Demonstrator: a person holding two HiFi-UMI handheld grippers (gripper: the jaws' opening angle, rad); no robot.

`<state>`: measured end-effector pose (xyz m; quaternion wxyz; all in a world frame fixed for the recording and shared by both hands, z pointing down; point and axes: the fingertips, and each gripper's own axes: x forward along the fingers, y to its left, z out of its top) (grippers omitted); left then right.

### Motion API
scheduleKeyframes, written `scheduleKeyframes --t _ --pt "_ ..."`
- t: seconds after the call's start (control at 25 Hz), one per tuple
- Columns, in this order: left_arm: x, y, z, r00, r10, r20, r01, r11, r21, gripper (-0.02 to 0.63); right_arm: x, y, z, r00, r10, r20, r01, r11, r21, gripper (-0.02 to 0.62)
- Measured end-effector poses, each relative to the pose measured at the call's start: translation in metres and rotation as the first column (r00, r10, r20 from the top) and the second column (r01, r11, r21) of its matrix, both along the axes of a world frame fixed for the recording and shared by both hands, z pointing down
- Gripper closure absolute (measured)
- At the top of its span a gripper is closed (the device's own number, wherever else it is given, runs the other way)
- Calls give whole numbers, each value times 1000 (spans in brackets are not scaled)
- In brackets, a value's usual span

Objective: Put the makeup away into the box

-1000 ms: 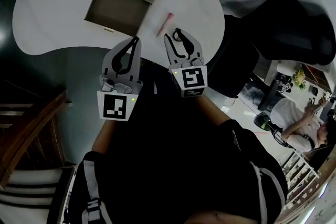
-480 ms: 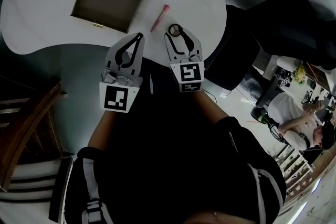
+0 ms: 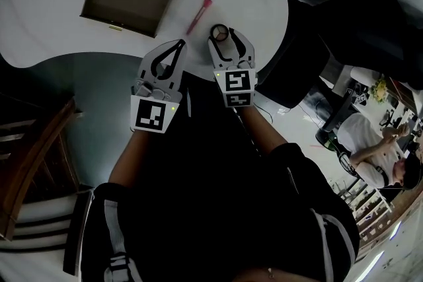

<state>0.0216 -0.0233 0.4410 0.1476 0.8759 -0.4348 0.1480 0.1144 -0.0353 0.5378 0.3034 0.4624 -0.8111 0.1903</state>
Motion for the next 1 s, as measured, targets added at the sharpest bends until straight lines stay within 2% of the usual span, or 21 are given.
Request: scheduleKeyframes --t 0.32,0.6,1.0 --pt "8 10 20 1000 23 -2 -23 998 -50 598 1 0 14 1000 5 -19 -6 999 -42 351" --pt "6 9 20 1000 19 -9 -19 999 -49 598 0 -3 17 999 8 -47 -11 999 -52 362" --pt "-5 6 9 1000 -15 -3 15 1000 -26 598 -19 -9 -17 999 -49 -13 49 999 -5 364"
